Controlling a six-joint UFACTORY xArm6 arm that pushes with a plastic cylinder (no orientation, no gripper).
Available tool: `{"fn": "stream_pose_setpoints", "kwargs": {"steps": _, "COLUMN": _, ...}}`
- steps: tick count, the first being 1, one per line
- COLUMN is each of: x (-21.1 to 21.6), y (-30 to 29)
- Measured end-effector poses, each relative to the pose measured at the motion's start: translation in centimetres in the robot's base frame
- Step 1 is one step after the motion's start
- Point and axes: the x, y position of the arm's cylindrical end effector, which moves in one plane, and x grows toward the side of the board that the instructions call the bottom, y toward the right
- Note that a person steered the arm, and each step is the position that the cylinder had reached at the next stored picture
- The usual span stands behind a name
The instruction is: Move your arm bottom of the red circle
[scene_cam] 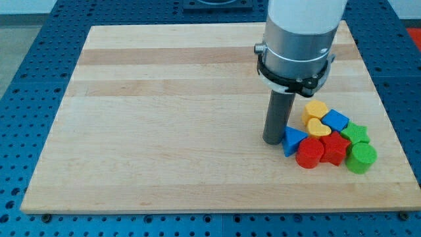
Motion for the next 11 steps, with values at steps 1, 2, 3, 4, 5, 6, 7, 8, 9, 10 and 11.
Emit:
{"fn": "stream_pose_setpoints", "kwargs": {"steps": 1, "x": 0.2, "y": -0.5}}
{"fn": "stream_pose_setpoints", "kwargs": {"steps": 2, "x": 0.2, "y": -0.5}}
{"fn": "stream_pose_setpoints", "kwargs": {"steps": 3, "x": 0.2, "y": -0.7}}
{"fn": "stream_pose_setpoints", "kwargs": {"steps": 4, "x": 1.5, "y": -1.7}}
{"fn": "stream_pose_setpoints", "kwargs": {"steps": 5, "x": 2.9, "y": -2.0}}
{"fn": "stream_pose_setpoints", "kwargs": {"steps": 6, "x": 4.2, "y": -2.1}}
{"fn": "stream_pose_setpoints", "kwargs": {"steps": 7, "x": 4.2, "y": -0.3}}
{"fn": "stream_pose_setpoints", "kwargs": {"steps": 8, "x": 4.2, "y": 1.8}}
{"fn": "stream_pose_setpoints", "kwargs": {"steps": 9, "x": 4.2, "y": 1.6}}
{"fn": "stream_pose_setpoints", "kwargs": {"steps": 10, "x": 7.4, "y": 2.2}}
{"fn": "stream_pose_setpoints", "kwargs": {"steps": 11, "x": 10.8, "y": 5.3}}
